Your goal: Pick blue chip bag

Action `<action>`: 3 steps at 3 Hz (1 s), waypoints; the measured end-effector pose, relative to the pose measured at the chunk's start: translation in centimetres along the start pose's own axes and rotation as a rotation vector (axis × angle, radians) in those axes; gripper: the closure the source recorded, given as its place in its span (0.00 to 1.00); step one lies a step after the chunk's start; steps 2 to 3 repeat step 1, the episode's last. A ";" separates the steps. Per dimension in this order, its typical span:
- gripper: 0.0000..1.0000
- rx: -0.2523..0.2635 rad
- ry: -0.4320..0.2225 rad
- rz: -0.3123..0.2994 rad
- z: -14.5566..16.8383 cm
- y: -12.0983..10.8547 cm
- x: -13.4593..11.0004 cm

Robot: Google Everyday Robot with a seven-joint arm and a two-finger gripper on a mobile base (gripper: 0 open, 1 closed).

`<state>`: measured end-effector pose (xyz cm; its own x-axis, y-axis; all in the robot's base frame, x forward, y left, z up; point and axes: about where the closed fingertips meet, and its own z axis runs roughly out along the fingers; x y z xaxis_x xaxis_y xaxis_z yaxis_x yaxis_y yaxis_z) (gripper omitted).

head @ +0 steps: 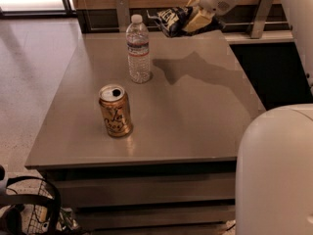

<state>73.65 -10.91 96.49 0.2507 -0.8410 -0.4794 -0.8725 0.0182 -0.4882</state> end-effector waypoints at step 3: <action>1.00 0.032 0.010 -0.020 -3.5 0.2 -1.5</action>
Offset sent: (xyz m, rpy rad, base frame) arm 0.0000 0.0000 0.0000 0.0000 0.0000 0.0000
